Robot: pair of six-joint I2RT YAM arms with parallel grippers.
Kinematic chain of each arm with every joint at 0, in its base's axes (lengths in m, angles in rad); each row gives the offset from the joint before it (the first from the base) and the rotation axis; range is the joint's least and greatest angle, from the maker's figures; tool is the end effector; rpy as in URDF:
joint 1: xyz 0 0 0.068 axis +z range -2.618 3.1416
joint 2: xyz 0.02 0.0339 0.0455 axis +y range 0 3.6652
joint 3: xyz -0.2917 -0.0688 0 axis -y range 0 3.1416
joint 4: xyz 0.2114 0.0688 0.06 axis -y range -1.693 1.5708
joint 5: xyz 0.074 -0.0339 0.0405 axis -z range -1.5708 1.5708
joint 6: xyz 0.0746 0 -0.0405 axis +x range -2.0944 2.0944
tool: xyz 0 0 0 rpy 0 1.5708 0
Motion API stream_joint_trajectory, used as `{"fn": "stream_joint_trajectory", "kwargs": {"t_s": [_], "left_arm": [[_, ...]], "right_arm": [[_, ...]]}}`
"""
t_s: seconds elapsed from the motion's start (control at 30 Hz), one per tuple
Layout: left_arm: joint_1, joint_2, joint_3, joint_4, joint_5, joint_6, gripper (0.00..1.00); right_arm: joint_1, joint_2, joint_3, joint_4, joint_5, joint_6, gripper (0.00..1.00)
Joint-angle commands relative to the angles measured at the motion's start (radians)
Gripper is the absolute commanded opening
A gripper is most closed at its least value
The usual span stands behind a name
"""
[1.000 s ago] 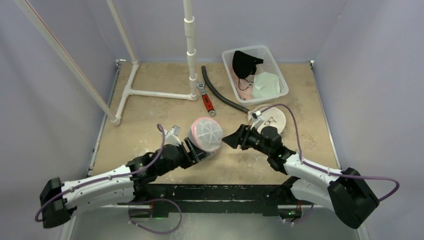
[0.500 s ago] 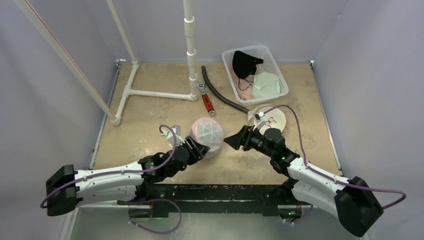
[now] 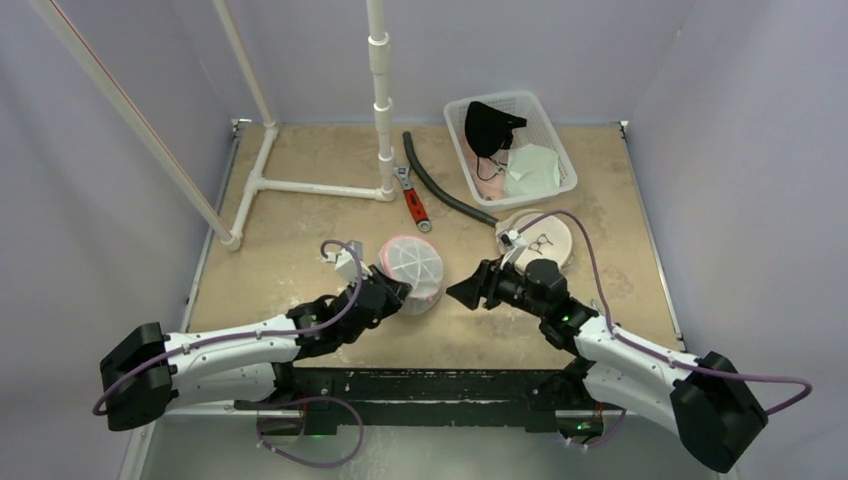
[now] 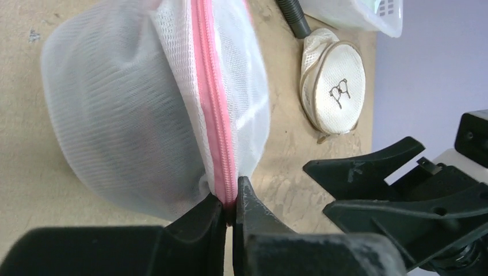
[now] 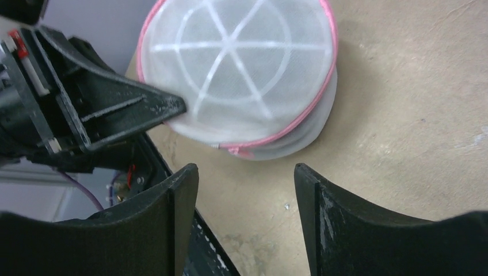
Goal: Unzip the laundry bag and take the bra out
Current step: Unzip the laundry bag at the center of the board.
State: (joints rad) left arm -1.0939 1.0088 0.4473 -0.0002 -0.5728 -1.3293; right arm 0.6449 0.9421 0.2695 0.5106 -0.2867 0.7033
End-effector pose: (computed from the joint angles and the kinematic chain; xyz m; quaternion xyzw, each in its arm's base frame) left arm 0.1237 -0.1513 0.2258 -0.2342 0.8179 -0.3472 0.3945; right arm 0.1430 0.1340 0.2412 -0.0705 0.7566 0.4851 0.4328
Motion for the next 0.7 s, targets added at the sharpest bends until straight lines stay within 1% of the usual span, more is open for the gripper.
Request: {"fn": "stream_joint_trajectory", "kwargs": {"t_s": [0.0,0.17,0.33,0.47,0.67], "left_arm": [[0.027,-0.022,0.024,0.082,0.037,0.039,0.0],[0.114,-0.078,0.032,0.139,0.145,0.022,0.0],[0.143,-0.101,0.057,0.125,0.203,0.015,0.0],[0.144,-0.117,0.054,0.131,0.231,0.001,0.0],[0.144,-0.14,0.056,0.12,0.247,0.001,0.0]], "right_arm": [[0.088,-0.019,0.04,-0.041,0.048,-0.104,0.63],[0.21,-0.055,0.054,-0.033,0.199,-0.178,0.59],[0.236,-0.077,0.033,0.04,0.269,-0.214,0.58],[0.236,-0.056,0.042,0.106,0.284,-0.218,0.52],[0.238,0.055,0.102,0.148,0.258,-0.233,0.49]]}}
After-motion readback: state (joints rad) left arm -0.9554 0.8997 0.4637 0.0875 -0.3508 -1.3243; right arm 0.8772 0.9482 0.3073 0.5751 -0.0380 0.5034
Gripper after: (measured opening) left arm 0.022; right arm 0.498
